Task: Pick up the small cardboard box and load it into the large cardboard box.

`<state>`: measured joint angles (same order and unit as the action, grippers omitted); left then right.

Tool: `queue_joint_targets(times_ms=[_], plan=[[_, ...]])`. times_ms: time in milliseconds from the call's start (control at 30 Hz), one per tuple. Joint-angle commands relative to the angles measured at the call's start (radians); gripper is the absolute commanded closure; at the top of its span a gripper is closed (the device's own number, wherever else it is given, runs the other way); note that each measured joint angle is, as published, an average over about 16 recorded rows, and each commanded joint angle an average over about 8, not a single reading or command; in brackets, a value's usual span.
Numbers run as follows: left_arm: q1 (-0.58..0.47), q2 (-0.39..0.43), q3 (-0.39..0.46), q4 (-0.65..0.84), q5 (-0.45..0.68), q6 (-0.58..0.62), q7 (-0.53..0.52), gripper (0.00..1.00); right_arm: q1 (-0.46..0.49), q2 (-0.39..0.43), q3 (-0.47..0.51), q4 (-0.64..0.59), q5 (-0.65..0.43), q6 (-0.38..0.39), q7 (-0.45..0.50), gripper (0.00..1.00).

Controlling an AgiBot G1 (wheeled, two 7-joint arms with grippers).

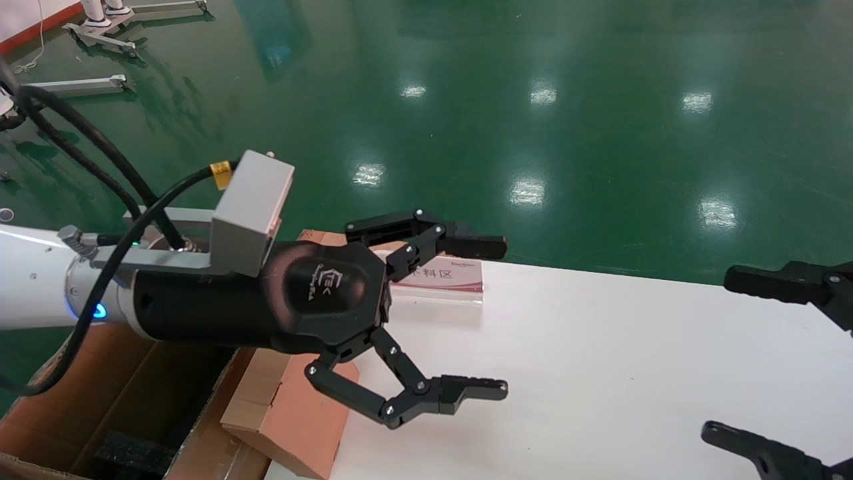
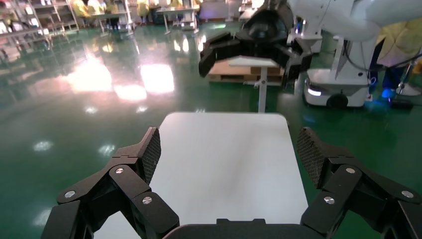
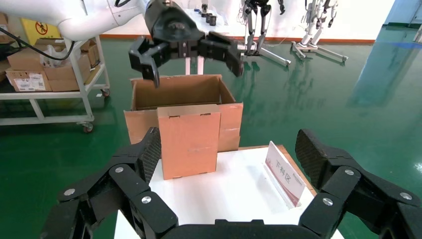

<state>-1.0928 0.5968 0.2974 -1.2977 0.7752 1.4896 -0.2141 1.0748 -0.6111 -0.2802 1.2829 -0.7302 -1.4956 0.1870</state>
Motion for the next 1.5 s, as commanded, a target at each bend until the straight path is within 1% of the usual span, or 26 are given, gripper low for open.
queue_joint_targets(times_ms=[33, 167, 267, 500, 600, 767, 1033, 1167, 1333, 1500], plan=[[-0.001, -0.003, 0.003, -0.004, 0.008, -0.002, -0.002, 0.0, 0.0, 0.0, 0.0, 0.0, 0.0, 0.0, 0.0, 0.0], [-0.043, -0.022, 0.035, -0.022, 0.082, -0.007, -0.057, 0.0, 0.0, 0.0, -0.001, 0.0, 0.0, 0.0, 0.0, 0.0], [-0.097, -0.034, 0.069, -0.032, 0.16, 0.002, -0.115, 0.0, 0.0, 0.0, -0.001, -0.001, 0.0, 0.0, -0.001, 0.0], [-0.307, -0.033, 0.181, -0.04, 0.39, 0.06, -0.297, 0.0, 0.001, 0.0, -0.001, -0.001, 0.001, 0.0, -0.001, 0.0], [-0.402, -0.024, 0.237, -0.043, 0.476, 0.078, -0.353, 0.0, 0.001, 0.0, -0.002, -0.001, 0.001, 0.0, -0.001, 0.0], [-0.549, -0.019, 0.367, -0.049, 0.581, 0.096, -0.425, 0.0, 0.001, 0.001, -0.002, -0.001, 0.001, 0.0, -0.001, 0.0], [-0.767, -0.021, 0.633, -0.056, 0.731, 0.1, -0.557, 0.0, 0.001, 0.001, -0.003, -0.001, 0.002, 0.001, -0.001, 0.0], [-0.867, -0.014, 0.761, -0.056, 0.758, 0.101, -0.613, 0.0, 0.001, 0.001, -0.003, -0.001, 0.002, 0.001, -0.002, 0.0], [-0.967, -0.008, 0.896, -0.056, 0.723, 0.099, -0.666, 0.0, 0.001, 0.001, -0.003, -0.001, 0.002, 0.001, -0.002, 0.0], [-1.045, 0.008, 1.033, -0.054, 0.705, 0.097, -0.738, 0.0, 0.001, 0.001, -0.004, -0.001, 0.002, 0.001, -0.002, 0.0]])
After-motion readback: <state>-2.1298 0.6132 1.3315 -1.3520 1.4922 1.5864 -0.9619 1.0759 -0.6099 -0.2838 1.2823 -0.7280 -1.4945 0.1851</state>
